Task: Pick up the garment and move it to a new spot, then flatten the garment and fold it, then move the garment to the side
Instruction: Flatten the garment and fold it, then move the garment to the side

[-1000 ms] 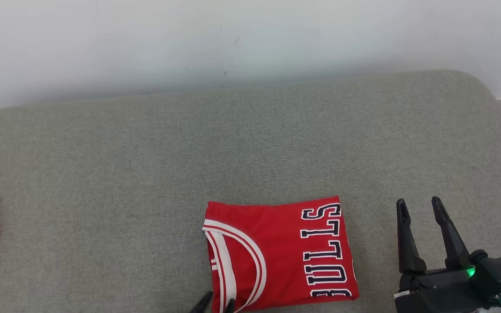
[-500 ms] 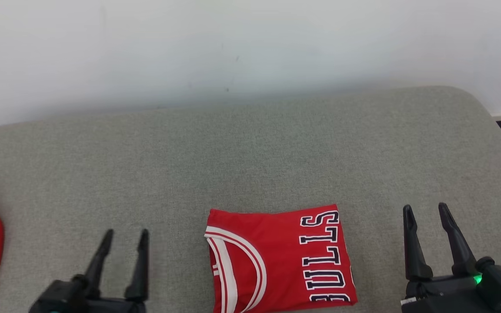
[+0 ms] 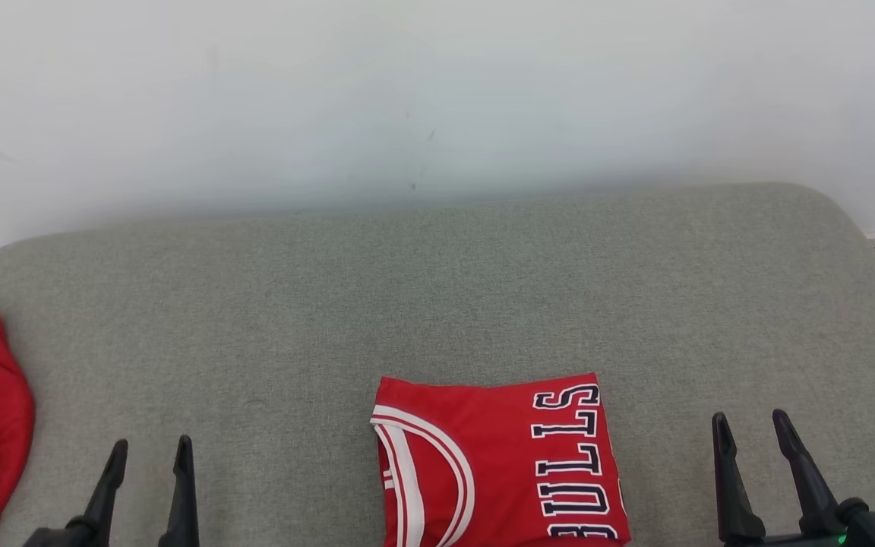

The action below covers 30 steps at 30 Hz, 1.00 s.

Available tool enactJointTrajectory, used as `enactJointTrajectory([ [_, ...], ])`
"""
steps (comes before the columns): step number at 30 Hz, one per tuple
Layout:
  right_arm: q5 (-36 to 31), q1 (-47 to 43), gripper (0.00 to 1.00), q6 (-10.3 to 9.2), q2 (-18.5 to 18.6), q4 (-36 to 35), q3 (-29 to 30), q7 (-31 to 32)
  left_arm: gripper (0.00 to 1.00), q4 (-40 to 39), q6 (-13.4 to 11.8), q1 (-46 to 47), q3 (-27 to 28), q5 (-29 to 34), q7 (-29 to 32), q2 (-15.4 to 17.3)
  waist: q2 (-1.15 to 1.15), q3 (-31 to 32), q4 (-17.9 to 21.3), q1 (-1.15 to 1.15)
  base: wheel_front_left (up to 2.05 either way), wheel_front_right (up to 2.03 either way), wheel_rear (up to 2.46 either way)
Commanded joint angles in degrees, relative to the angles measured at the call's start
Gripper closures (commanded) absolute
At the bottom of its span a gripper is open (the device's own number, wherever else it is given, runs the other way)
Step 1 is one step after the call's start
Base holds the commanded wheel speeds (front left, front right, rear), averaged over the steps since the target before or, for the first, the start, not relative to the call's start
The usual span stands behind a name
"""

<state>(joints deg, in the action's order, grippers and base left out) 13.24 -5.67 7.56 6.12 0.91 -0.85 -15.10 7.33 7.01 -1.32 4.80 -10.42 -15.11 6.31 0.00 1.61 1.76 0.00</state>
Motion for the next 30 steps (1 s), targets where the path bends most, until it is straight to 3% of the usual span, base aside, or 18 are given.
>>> enactJointTrajectory([
  [1,0.0,-1.2,0.00,-0.15,-0.1,0.2,0.3,-0.1,0.00,0.4,0.0,-1.3,0.3,0.8,0.0,0.0,0.00,0.3,-0.2,0.00,0.00,0.00,0.00],
  [22,-0.7,-1.7,0.00,-0.15,0.1,2.6,-1.8,-0.1,0.00,1.8,0.4,-1.9,1.3,2.9,0.0,-1.4,0.00,0.1,-1.1,0.00,0.00,0.00,0.00],
  [30,-0.2,5.5,0.00,-0.15,1.9,8.5,-4.9,1.9,0.00,2.0,0.4,-0.3,1.1,2.8,0.0,-1.9,0.00,-1.7,-1.3,0.00,0.00,0.00,0.00],
])
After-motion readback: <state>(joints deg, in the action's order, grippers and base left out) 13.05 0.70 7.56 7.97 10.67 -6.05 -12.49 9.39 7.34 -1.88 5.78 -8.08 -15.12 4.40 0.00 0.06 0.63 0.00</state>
